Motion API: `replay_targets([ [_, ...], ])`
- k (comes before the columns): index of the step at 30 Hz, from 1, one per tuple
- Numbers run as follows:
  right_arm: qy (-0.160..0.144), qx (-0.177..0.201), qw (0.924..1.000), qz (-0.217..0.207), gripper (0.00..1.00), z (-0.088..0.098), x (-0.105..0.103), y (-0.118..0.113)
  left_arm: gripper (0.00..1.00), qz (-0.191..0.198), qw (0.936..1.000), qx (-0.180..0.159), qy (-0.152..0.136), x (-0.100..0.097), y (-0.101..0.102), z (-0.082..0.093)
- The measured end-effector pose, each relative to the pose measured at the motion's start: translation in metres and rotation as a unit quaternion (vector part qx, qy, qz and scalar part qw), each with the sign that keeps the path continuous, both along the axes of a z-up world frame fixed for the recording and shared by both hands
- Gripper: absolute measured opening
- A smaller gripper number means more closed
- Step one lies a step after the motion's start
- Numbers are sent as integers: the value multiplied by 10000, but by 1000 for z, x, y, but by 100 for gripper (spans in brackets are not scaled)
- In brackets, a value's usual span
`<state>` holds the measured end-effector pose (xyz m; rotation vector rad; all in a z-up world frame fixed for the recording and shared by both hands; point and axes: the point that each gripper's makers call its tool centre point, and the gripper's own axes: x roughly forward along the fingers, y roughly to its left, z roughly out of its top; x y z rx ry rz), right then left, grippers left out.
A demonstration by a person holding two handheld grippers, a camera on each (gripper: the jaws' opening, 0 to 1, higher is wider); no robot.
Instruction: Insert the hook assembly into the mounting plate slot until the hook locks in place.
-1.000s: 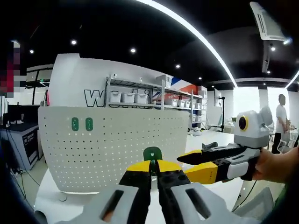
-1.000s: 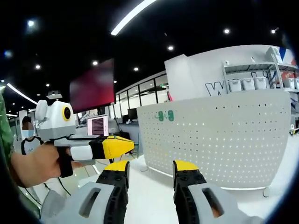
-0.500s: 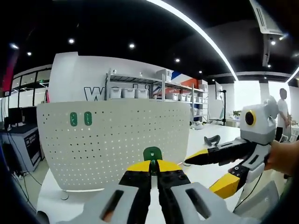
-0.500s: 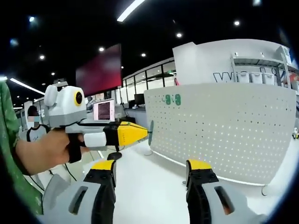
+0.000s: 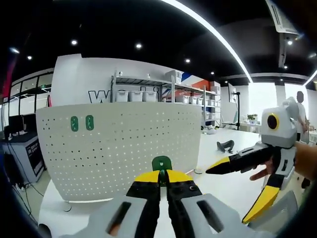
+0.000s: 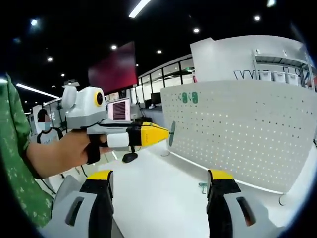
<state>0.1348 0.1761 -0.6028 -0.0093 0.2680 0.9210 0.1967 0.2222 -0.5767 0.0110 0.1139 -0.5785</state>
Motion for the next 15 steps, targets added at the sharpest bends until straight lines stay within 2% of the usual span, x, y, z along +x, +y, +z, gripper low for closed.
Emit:
replay_targets([
  [5, -11, -3, 10000, 61, 82, 3, -3, -7, 3, 19, 10000, 2, -7, 2, -6, 2],
  [7, -49, -8, 10000, 46, 86, 5, -3, -11, 3, 50, 10000, -5, -22, 5, -10, 5],
  [15, -157, 31, 9998, 114, 87, 14, 1, -26, 3, 274, 9994, 71, -190, 24, -12, 20],
])
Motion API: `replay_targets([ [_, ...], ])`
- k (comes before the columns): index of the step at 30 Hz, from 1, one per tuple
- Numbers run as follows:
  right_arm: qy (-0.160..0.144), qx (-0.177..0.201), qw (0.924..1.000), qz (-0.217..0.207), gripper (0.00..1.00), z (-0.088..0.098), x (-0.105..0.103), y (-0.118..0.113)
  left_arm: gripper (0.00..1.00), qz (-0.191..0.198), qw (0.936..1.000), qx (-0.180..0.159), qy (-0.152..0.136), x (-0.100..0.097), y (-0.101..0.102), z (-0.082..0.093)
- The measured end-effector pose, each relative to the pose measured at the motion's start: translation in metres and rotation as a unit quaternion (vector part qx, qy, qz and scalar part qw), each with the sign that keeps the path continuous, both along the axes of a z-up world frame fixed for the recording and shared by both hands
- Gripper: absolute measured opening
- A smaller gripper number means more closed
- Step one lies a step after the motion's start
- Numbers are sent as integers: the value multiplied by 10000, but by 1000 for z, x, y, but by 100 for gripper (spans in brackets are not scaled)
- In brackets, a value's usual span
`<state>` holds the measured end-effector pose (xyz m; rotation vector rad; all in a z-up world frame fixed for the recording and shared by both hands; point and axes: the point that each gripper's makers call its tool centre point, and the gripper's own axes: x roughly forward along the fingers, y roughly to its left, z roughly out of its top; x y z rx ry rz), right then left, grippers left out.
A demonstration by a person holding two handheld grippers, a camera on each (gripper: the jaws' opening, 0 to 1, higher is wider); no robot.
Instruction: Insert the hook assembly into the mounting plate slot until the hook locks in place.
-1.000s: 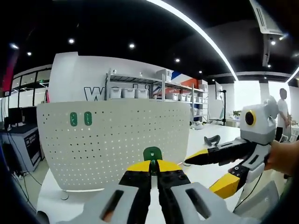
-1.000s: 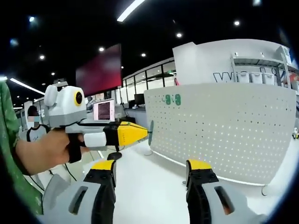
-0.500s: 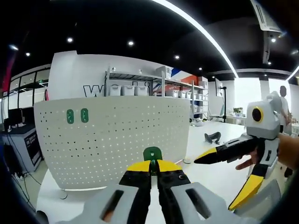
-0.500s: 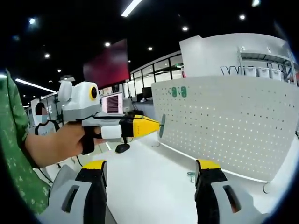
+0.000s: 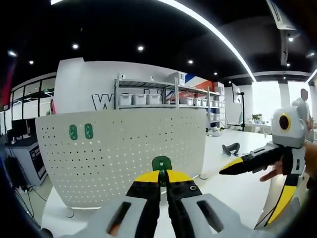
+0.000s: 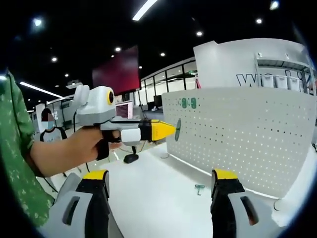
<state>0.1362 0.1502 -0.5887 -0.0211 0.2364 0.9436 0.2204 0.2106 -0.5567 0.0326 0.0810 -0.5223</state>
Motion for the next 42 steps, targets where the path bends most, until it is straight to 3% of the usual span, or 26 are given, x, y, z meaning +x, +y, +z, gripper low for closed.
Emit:
replay_targets([
  [10, -115, 174, 9998, 42, 95, 11, 16, -10, 3, 674, 9973, -54, -297, 45, 16, 28],
  [19, -12, 137, 9997, 188, 96, 7, 23, -9, 3, 1132, 9923, -104, -482, 83, 37, 47],
  [34, 20, 149, 9998, 97, 98, 7, 32, -16, 3, 1482, 9860, -55, -763, 119, 44, 66],
  [42, 52, 109, 9999, -2, 100, 4, 38, -21, 3, 1587, 9840, 28, -813, 139, 48, 64],
])
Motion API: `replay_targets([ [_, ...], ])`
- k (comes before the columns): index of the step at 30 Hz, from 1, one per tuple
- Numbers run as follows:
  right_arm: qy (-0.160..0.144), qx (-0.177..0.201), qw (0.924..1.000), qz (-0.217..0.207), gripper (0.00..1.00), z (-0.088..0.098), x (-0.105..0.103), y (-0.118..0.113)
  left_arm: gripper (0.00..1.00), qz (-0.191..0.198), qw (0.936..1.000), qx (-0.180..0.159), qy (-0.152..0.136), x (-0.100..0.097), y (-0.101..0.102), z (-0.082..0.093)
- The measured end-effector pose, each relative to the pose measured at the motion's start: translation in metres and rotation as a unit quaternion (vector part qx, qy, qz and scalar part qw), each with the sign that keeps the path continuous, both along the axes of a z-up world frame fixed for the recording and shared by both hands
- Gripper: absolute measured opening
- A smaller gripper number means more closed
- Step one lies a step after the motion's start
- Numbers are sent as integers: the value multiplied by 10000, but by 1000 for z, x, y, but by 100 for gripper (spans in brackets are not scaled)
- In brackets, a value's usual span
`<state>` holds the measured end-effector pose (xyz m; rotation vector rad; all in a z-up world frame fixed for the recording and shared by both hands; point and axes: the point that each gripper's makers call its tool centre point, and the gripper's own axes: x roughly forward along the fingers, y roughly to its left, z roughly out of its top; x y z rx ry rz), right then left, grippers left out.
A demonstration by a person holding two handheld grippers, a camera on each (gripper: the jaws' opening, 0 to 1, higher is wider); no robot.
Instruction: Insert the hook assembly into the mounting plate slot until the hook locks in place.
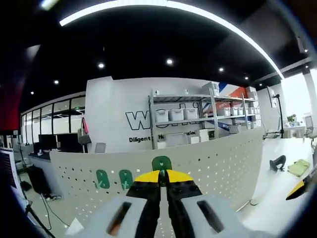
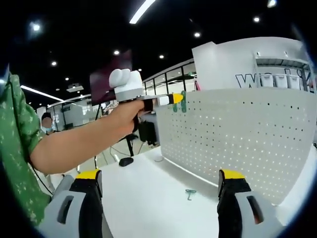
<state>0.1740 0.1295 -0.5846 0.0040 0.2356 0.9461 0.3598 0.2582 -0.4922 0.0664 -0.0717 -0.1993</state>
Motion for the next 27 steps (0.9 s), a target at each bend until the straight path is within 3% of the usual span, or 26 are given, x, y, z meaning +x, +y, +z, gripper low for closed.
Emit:
replay_targets([
  [15, 148, -70, 9998, -79, 100, -10, 12, -4, 3, 211, 9997, 125, -60, 31, 6, -9],
  [27, 212, -113, 9996, -117, 99, -14, 16, -7, 3, 280, 9996, 70, -11, 42, 8, -14],
])
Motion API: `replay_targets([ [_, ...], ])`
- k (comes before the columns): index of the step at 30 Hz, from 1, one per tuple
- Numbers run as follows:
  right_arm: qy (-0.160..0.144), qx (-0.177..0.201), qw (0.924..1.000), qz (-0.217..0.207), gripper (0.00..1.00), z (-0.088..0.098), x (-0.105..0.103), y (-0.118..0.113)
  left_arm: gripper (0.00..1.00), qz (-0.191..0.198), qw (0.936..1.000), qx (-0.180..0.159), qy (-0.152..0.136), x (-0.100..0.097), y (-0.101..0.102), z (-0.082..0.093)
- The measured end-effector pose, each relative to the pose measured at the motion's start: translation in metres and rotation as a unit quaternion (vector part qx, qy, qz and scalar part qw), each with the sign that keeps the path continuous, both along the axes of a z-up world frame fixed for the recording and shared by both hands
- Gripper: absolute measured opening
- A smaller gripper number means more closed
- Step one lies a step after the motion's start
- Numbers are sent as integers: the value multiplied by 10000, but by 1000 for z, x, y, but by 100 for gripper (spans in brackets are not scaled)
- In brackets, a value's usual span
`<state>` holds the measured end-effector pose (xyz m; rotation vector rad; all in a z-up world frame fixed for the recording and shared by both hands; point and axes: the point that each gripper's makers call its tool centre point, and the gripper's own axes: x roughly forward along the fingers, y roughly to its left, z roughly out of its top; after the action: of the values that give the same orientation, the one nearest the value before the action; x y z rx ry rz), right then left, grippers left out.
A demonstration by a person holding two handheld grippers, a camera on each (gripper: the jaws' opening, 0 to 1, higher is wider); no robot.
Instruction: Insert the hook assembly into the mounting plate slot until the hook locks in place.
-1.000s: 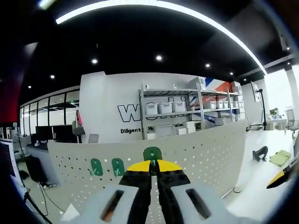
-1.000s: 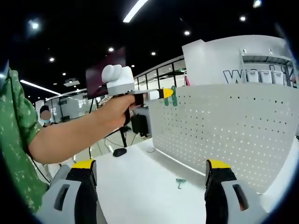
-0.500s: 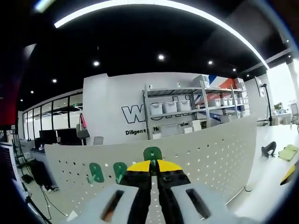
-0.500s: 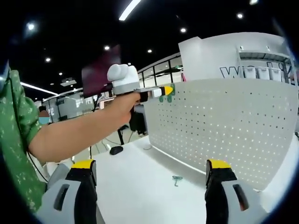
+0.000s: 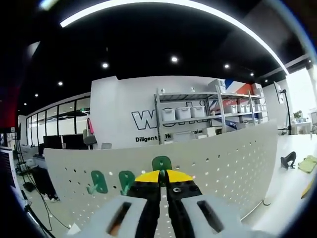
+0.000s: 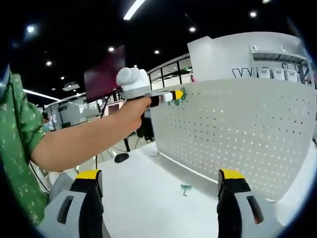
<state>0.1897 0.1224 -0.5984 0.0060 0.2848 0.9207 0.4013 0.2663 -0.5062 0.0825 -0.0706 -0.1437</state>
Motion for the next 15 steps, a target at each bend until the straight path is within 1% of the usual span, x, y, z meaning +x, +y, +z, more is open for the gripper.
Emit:
replay_targets([
  [6, 7, -2, 10000, 37, 99, 0, -1, 3, 3, 7, 10000, 22, 12, 3, 0, -1],
  [15, 9, -13, 10000, 27, 98, 0, -1, 1, 3, 4, 10000, 32, 54, 6, -3, -4],
])
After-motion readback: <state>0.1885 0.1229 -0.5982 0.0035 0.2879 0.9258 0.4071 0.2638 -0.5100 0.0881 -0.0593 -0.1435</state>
